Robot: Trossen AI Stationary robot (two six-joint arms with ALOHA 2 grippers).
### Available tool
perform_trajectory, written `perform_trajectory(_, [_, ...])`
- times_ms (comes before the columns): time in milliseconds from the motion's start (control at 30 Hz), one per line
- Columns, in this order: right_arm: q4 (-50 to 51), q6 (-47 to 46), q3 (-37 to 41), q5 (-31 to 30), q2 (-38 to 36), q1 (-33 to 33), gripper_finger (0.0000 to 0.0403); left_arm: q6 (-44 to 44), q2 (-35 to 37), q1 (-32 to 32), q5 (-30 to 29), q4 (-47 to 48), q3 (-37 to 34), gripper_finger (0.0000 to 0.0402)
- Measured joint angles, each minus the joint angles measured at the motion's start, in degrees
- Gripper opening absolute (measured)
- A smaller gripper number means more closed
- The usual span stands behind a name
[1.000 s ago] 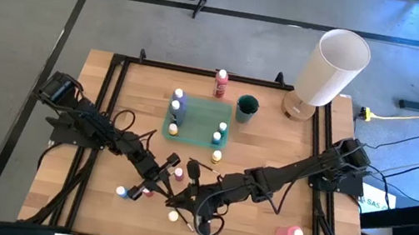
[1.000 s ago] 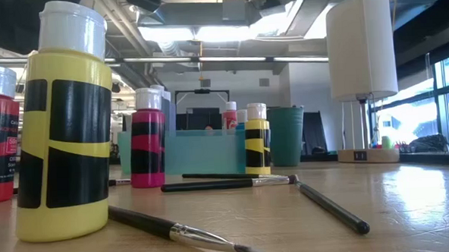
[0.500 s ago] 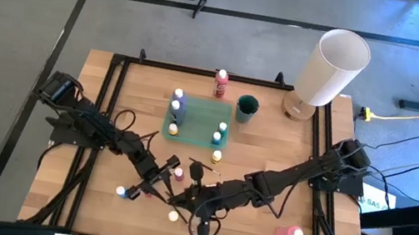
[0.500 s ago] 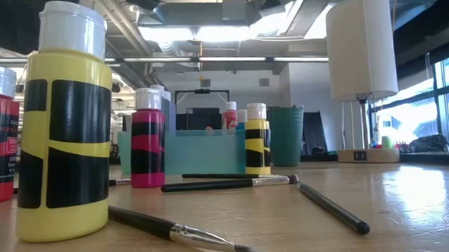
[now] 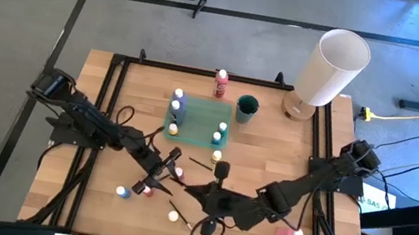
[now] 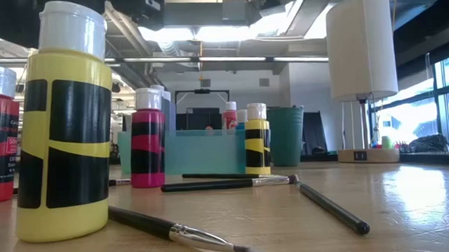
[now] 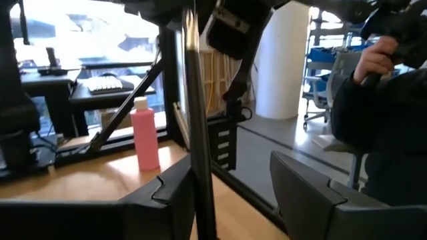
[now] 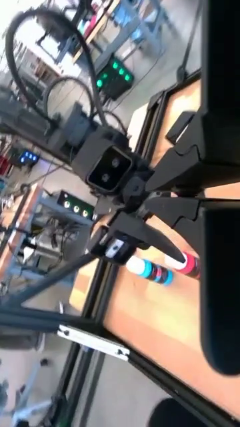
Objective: Pick & Place Paint Supplies
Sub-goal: Put the black paint brush into the dark green cup
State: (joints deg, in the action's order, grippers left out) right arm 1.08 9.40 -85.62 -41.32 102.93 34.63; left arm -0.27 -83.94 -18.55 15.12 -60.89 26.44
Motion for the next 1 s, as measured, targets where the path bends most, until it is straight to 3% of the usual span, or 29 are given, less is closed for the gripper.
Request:
perform_trajectory(233, [1.98, -1.50, 0.00, -5.71, -0.94, 2.29, 0.0010, 0.88, 3.19, -0.02, -2.33, 6.68, -0.02, 0.0174])
perform_trajectory(500, [2.15, -1.32, 0.00, -17.48, -1.02, 4.77, 0.0010, 1.05, 6.41, -0.02, -12.06, 15.81, -0.02, 0.0172])
perform_trajectory(567, [2.92, -2.60, 0.00, -22.79, -1.16, 5.05, 0.0010, 1.05, 7.54, -0.02, -15.72, 19.13, -0.02, 0.0171])
perform_trajectory(733, [7.35, -8.30, 0.00, -46.88, -1.23, 5.93, 0.0008, 1.09, 11.90, 0.00, -25.94, 29.22, -0.02, 0.0164])
perform_trajectory(767, [8.51, -10.16, 0.00, -48.63, -1.29, 5.97, 0.0008, 1.09, 12.99, 0.00, -27.39, 31.18, -0.02, 0.0163])
perform_trajectory(900, [10.41, -15.82, -0.01, -46.30, -3.40, 5.82, 0.0008, 1.07, 17.11, 0.00, -30.19, 37.44, -0.02, 0.0158])
perform_trajectory(1000, [13.20, -17.33, -0.02, -48.61, -5.56, 5.11, 0.0008, 1.04, 20.35, 0.00, -30.64, 40.79, -0.05, 0.0154])
